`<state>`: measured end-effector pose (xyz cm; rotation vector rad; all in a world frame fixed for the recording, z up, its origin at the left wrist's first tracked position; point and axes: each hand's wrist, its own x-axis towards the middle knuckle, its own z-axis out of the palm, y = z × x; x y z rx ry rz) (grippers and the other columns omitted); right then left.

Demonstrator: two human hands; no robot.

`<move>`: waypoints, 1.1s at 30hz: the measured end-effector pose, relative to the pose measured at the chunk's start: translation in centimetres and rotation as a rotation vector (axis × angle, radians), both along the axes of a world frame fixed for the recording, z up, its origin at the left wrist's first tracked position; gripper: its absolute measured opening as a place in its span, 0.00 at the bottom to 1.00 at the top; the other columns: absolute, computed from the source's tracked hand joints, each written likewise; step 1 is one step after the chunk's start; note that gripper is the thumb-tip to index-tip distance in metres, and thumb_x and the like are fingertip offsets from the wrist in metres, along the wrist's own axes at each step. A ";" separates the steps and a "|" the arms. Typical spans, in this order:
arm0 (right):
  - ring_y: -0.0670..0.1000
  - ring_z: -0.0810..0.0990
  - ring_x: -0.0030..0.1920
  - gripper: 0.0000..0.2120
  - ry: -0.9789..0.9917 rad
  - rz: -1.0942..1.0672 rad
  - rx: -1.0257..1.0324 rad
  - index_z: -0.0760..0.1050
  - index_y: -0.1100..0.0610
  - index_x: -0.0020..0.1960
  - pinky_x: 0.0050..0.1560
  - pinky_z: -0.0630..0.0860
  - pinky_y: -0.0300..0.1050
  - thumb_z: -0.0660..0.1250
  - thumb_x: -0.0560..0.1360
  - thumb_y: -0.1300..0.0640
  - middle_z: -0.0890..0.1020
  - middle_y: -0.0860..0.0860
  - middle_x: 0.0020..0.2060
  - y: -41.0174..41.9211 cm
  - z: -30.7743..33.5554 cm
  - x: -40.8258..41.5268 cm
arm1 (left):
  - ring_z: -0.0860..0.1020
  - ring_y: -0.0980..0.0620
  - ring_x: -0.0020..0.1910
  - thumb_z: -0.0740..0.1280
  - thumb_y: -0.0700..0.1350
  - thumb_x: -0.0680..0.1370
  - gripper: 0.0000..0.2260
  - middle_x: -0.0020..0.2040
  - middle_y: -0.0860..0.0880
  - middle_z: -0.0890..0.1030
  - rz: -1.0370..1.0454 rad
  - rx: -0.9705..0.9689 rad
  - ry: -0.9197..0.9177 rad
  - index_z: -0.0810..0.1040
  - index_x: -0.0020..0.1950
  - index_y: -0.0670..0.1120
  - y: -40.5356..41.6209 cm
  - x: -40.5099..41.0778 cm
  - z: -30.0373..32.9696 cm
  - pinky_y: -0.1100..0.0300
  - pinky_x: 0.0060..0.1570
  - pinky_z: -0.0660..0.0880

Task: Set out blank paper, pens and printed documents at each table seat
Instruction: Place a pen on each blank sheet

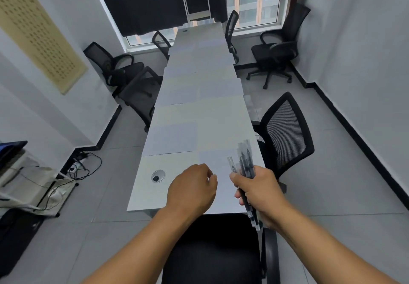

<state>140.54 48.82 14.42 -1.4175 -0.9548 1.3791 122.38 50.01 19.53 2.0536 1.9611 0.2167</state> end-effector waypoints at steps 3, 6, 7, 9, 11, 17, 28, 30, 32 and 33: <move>0.52 0.83 0.33 0.07 0.044 -0.022 -0.009 0.84 0.56 0.52 0.35 0.81 0.46 0.77 0.79 0.53 0.84 0.52 0.32 0.5 -1.2 -0.8 | 0.83 0.48 0.49 0.61 0.57 0.87 0.15 0.50 0.54 0.86 0.009 -0.029 -0.083 0.83 0.53 0.50 1.1 -0.3 -0.9 0.48 0.52 0.83; 0.53 0.82 0.34 0.08 0.070 -0.068 -0.036 0.83 0.57 0.51 0.36 0.80 0.47 0.79 0.78 0.54 0.84 0.53 0.32 1.6 -3.3 -2.2 | 0.85 0.47 0.45 0.64 0.58 0.86 0.17 0.44 0.51 0.86 0.045 -0.133 -0.248 0.84 0.49 0.48 3.5 -1.1 -2.9 0.45 0.51 0.84; 0.53 0.82 0.34 0.08 0.082 -0.084 -0.049 0.84 0.57 0.50 0.36 0.80 0.47 0.80 0.77 0.54 0.84 0.53 0.33 1.9 -4.1 -2.6 | 0.85 0.46 0.44 0.64 0.58 0.86 0.18 0.42 0.50 0.86 0.055 -0.168 -0.303 0.84 0.47 0.47 4.2 -1.3 -3.8 0.44 0.52 0.84; 0.53 0.83 0.34 0.09 0.096 -0.105 -0.068 0.84 0.57 0.51 0.35 0.81 0.46 0.80 0.76 0.54 0.84 0.54 0.33 2.2 -5.2 -3.3 | 0.86 0.42 0.45 0.65 0.57 0.85 0.20 0.43 0.45 0.87 0.070 -0.220 -0.400 0.85 0.48 0.43 5.1 -1.6 -5.3 0.42 0.53 0.84; 0.53 0.83 0.33 0.10 0.105 -0.126 -0.086 0.85 0.57 0.50 0.34 0.81 0.46 0.81 0.75 0.53 0.85 0.54 0.34 2.7 -6.6 -4.1 | 0.87 0.45 0.43 0.66 0.57 0.86 0.20 0.43 0.48 0.88 0.085 -0.269 -0.469 0.87 0.47 0.43 6.0 -2.0 -7.3 0.45 0.52 0.84; 0.55 0.85 0.34 0.07 0.135 -0.163 -0.137 0.86 0.55 0.47 0.35 0.82 0.47 0.81 0.75 0.54 0.87 0.56 0.36 3.5 -10.3 -5.6 | 0.85 0.58 0.35 0.69 0.53 0.86 0.16 0.41 0.54 0.88 0.132 -0.410 -0.675 0.89 0.44 0.47 7.4 -3.1 -11.7 0.55 0.44 0.80; 0.54 0.86 0.34 0.07 0.141 -0.205 -0.179 0.87 0.56 0.50 0.33 0.83 0.45 0.82 0.75 0.56 0.86 0.54 0.35 5.3 -12.7 -6.1 | 0.82 0.61 0.34 0.69 0.48 0.85 0.15 0.41 0.55 0.89 0.132 -0.451 -0.823 0.90 0.42 0.47 9.8 -3.1 -14.4 0.65 0.38 0.80; 0.54 0.86 0.34 0.06 0.147 -0.202 -0.183 0.87 0.55 0.47 0.33 0.83 0.45 0.83 0.75 0.56 0.87 0.54 0.35 5.7 -13.1 -6.2 | 0.83 0.61 0.34 0.71 0.49 0.84 0.14 0.42 0.55 0.89 0.138 -0.462 -0.829 0.90 0.41 0.49 10.3 -3.2 -15.0 0.61 0.42 0.81; 0.54 0.87 0.34 0.04 0.151 -0.185 -0.185 0.88 0.50 0.45 0.34 0.83 0.46 0.83 0.74 0.55 0.87 0.52 0.35 6.1 -13.5 -6.2 | 0.83 0.61 0.34 0.72 0.51 0.84 0.14 0.42 0.55 0.89 0.139 -0.478 -0.834 0.90 0.40 0.50 10.6 -3.3 -15.6 0.57 0.44 0.82; 0.53 0.87 0.34 0.05 0.146 -0.177 -0.186 0.88 0.47 0.44 0.35 0.84 0.46 0.83 0.74 0.55 0.87 0.52 0.36 6.2 -13.7 -6.3 | 0.83 0.61 0.34 0.72 0.51 0.84 0.14 0.42 0.55 0.89 0.142 -0.485 -0.836 0.90 0.40 0.50 10.7 -3.4 -15.9 0.56 0.45 0.82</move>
